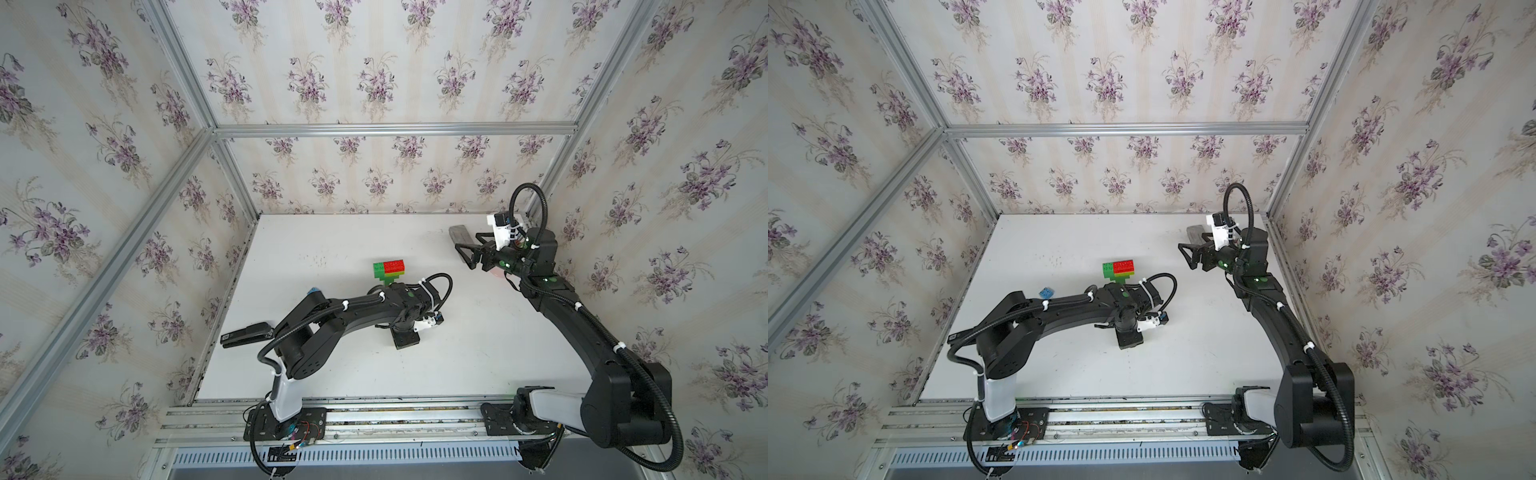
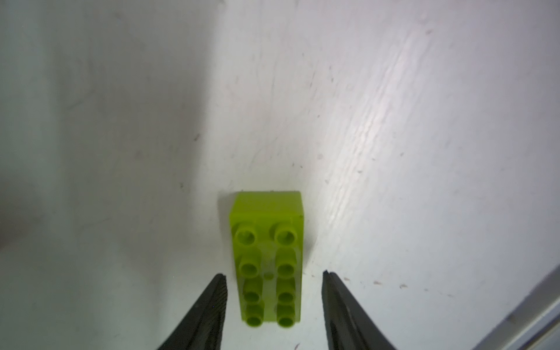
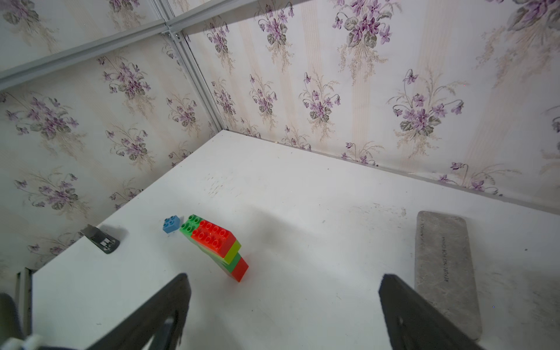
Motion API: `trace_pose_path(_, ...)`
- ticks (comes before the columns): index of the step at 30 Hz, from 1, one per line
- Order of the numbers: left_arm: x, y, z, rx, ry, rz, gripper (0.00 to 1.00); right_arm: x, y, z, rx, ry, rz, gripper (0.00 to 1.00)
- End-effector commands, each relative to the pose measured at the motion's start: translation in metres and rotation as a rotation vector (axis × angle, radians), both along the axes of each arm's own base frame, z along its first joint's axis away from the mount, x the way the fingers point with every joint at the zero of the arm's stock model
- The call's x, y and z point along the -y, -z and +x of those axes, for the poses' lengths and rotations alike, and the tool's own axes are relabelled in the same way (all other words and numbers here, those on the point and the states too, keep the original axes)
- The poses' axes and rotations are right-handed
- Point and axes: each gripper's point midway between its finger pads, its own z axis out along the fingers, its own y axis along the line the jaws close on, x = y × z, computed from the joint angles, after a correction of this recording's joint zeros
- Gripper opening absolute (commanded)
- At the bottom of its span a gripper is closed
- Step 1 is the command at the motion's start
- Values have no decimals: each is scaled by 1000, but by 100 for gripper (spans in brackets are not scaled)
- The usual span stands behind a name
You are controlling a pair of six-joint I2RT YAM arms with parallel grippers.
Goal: Assemble a spoon with lego
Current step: Place the lego brick at the center of the board, then pick up the lego brick from the center of the board.
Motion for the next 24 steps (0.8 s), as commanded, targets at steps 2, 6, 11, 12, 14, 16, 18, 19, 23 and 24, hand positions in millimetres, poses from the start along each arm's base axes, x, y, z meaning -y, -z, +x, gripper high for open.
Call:
trace_pose_path(2, -16, -57, 12, 55, -78, -155, 54, -2, -2, -13, 156, -84, -182, 99)
trace_pose_path(6, -74, -101, 28, 92, -250, -295, 62, -56, 34, -51, 253, -350, -488, 100)
trace_pose_path(11, -168, -111, 50, 185, -530, -310, 62, -130, 107, -103, 169, -679, -705, 98)
trace_pose_path(12, -184, -111, 51, 190, -583, -317, 62, -142, 121, -115, 157, -741, -723, 97)
trace_pose_path(14, -210, -108, 52, 204, -676, -322, 62, -157, 148, -133, 126, -830, -776, 96)
trace_pose_path(16, -227, -106, 50, 212, -741, -331, 63, -168, 171, -146, 93, -903, -824, 93)
trace_pose_path(18, -239, -105, 50, 231, -791, -346, 63, -176, 192, -156, 64, -954, -856, 90)
trace_pose_path(19, -241, -105, 50, 236, -799, -352, 63, -178, 199, -159, 51, -969, -869, 89)
trace_pose_path(23, -243, -105, 51, 242, -811, -362, 64, -180, 229, -168, 3, -1022, -945, 80)
trace_pose_path(24, -243, -104, 51, 237, -811, -362, 64, -180, 233, -168, -7, -1026, -956, 78)
